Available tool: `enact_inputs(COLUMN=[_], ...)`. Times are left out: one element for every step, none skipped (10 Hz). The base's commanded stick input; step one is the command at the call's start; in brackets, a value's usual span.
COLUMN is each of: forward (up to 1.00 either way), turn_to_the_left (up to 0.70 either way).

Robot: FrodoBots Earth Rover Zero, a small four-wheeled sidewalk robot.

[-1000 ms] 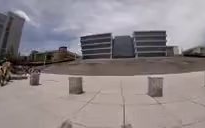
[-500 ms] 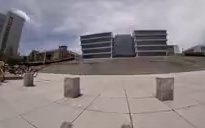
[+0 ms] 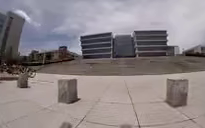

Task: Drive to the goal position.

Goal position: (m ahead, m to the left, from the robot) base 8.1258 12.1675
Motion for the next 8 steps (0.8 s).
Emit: enact_inputs(forward=[0.7, 0.7, 0.7, 0.7, 0.7, 0.7, 0.7, 0.7], turn_to_the_left=[0.0, 0.0, 0.0, 0.0, 0.0, 0.0, 0.0, 0.0])
